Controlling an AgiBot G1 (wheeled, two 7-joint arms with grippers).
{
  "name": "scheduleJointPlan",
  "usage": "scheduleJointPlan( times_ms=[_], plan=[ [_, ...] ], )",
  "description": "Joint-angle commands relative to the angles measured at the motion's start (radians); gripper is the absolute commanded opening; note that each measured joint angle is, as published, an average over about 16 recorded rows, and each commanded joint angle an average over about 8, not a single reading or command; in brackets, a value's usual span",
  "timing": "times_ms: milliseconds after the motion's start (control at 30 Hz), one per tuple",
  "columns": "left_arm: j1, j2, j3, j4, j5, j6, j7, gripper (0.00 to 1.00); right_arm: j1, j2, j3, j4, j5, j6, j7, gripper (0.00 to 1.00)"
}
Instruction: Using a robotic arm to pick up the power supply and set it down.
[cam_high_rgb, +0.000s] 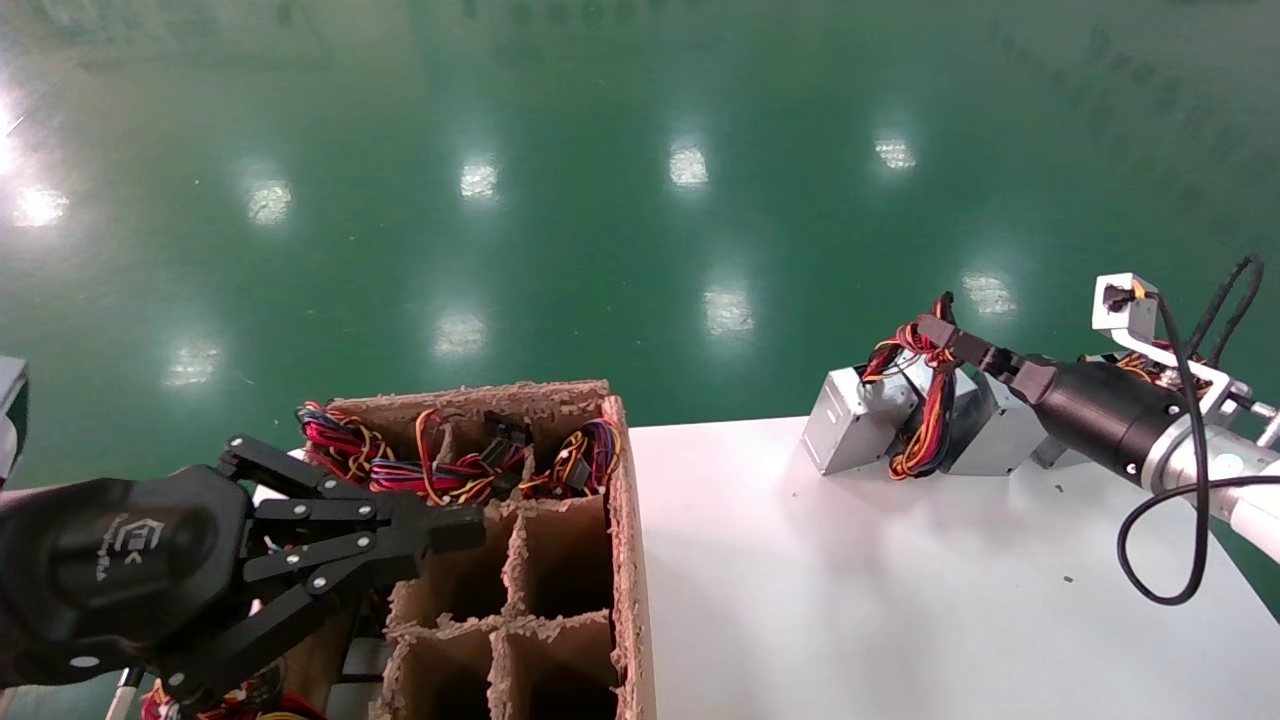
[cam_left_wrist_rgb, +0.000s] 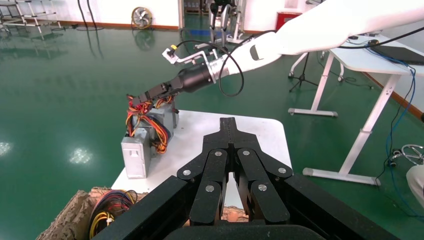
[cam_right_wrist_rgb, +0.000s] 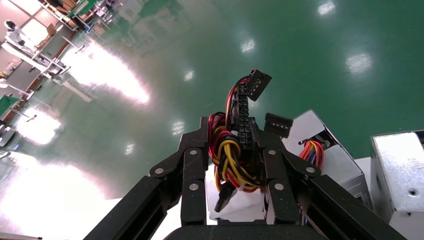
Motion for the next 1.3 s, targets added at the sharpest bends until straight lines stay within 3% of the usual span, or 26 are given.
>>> scheduleJointPlan(
  times_ms=[33,867,1300],
  plan=[
    [0.0,0.0,0.0,0.0,0.0,0.0,0.0,0.0,0.0,0.002,0.0,0.0,0.0,0.0,0.001,1.0],
    [0.0,0.0,0.0,0.0,0.0,0.0,0.0,0.0,-0.025,0.057,0.018,0.005,0.025,-0.047,-0.017,1.0],
    [0.0,0.0,0.0,0.0,0.0,0.0,0.0,0.0,-0.053,0.1,0.075,0.142,0.108,-0.144,-0.19,1.0]
  ],
)
